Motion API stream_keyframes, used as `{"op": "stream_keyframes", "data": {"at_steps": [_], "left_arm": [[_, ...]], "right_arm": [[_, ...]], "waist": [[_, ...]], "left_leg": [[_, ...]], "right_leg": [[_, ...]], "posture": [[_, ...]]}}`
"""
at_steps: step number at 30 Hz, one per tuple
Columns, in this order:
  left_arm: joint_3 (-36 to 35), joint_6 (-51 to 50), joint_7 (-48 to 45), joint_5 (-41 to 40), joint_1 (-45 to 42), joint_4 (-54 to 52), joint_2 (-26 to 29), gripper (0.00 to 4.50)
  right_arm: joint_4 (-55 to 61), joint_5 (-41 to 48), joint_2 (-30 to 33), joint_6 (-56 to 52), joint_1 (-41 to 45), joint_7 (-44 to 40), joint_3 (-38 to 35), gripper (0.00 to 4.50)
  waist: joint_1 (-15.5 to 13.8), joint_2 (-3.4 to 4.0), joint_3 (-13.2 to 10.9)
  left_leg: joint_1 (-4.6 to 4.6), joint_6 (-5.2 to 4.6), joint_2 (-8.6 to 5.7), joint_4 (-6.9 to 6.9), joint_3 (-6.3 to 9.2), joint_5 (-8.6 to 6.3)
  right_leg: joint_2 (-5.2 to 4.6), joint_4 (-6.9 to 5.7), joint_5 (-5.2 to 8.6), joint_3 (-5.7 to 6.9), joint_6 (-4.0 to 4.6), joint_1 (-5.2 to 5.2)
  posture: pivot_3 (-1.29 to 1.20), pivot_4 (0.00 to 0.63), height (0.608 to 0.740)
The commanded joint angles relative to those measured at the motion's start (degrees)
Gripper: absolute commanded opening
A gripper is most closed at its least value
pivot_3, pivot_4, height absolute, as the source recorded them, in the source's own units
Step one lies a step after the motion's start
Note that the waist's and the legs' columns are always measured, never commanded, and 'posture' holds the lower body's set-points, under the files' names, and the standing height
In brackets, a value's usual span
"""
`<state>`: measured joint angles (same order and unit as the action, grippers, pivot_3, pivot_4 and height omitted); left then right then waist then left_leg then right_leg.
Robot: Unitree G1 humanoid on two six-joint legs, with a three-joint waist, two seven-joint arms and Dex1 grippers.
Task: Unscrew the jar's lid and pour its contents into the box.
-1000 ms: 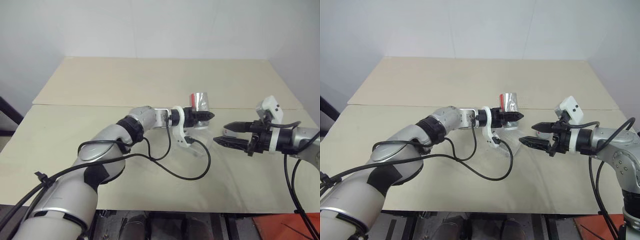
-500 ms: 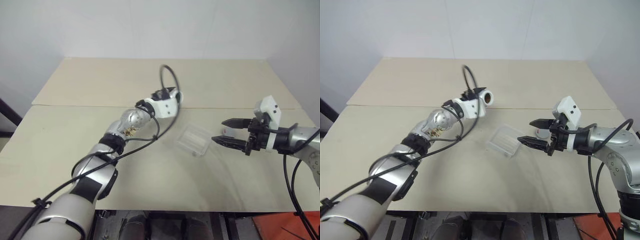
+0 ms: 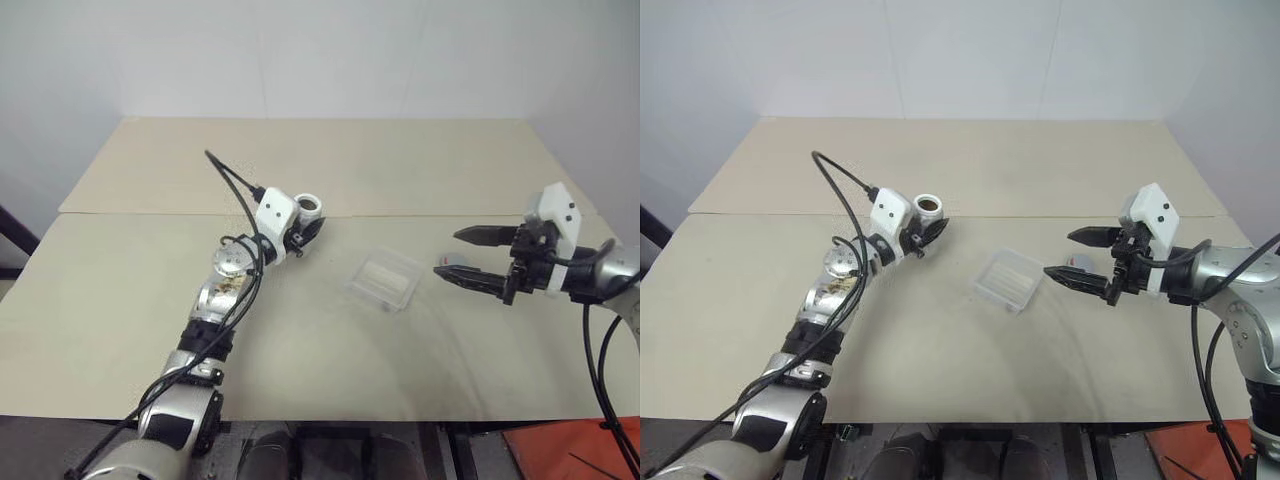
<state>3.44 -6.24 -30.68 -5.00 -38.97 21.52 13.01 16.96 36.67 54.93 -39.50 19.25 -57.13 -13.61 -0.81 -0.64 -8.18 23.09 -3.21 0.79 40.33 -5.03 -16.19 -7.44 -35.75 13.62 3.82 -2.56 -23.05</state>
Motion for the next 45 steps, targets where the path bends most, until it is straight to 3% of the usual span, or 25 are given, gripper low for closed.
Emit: {"op": "stream_keyframes", "data": {"at_steps": [1, 19, 26, 27, 32, 36, 45], "left_arm": [[-0.6, -0.6, 0.9, -0.9, 1.1, -3.5, -0.6, 2.12], [-1.6, 8.3, 3.5, -1.2, 7.5, 0.0, -3.3, 2.12], [-1.8, 7.1, 3.0, -1.6, 9.7, -2.5, -3.1, 4.32], [-1.7, 7.1, 3.0, -1.5, 10.1, -2.9, -3.0, 4.48], [-2.1, 5.8, 2.3, -1.8, 11.3, -5.4, -2.0, 4.48], [-2.7, 3.0, -1.9, -4.5, 13.3, -10.3, 0.9, 4.48], [-7.5, -8.9, -22.3, -17.4, 18.1, -24.9, 20.2, 4.48]], "right_arm": [[0.6, -0.3, 0.6, 2.2, 0.1, -0.4, -2.0, 4.41], [3.0, 0.9, 0.0, 2.6, -2.4, -0.3, -3.7, 4.41], [3.1, 0.9, -0.1, 2.9, -2.6, -0.4, -3.6, 4.50], [3.1, 0.9, -0.1, 3.0, -2.7, -0.4, -3.5, 4.50], [3.0, 0.8, -0.2, 3.2, -2.6, -0.4, -3.3, 4.50], [3.2, 0.8, -0.1, 3.2, -3.1, -0.2, -3.7, 4.50], [3.5, 0.8, 0.3, 3.4, -5.3, -0.4, -5.4, 4.50]], "waist": [[0.0, 0.00, 0.0], [0.0, 0.01, 0.0], [0.0, 0.01, 0.0], [0.0, 0.01, 0.0], [0.0, 0.01, 0.0], [0.1, 0.02, 0.0], [0.1, 0.05, 0.0]], "left_leg": [[-0.01, 0.00, 0.00, 0.00, 0.00, 0.00], [-0.32, -0.04, 0.04, -0.04, 0.02, -0.03], [-0.44, -0.07, 0.05, -0.07, 0.04, -0.05], [-0.44, -0.07, 0.05, -0.07, 0.04, -0.05], [-0.44, -0.08, 0.04, -0.07, 0.05, -0.06], [-0.44, -0.08, 0.06, -0.11, 0.05, -0.06], [-0.50, -0.07, 0.09, -0.16, 0.03, -0.06]], "right_leg": [[0.00, 0.00, 0.00, 0.00, 0.00, 0.01], [-0.01, 0.05, -0.01, -0.05, 0.01, 0.34], [-0.02, 0.09, -0.01, -0.06, 0.02, 0.46], [-0.02, 0.09, -0.01, -0.06, 0.02, 0.46], [-0.04, 0.10, -0.01, -0.06, 0.02, 0.47], [-0.04, 0.11, 0.00, -0.08, 0.02, 0.46], [-0.04, 0.10, 0.01, -0.13, 0.04, 0.46]], "posture": [[0.00, 0.150, 0.740], [0.00, 0.150, 0.740], [0.00, 0.150, 0.740], [0.00, 0.150, 0.740], [0.00, 0.150, 0.740], [0.00, 0.150, 0.740], [0.00, 0.150, 0.740]]}}
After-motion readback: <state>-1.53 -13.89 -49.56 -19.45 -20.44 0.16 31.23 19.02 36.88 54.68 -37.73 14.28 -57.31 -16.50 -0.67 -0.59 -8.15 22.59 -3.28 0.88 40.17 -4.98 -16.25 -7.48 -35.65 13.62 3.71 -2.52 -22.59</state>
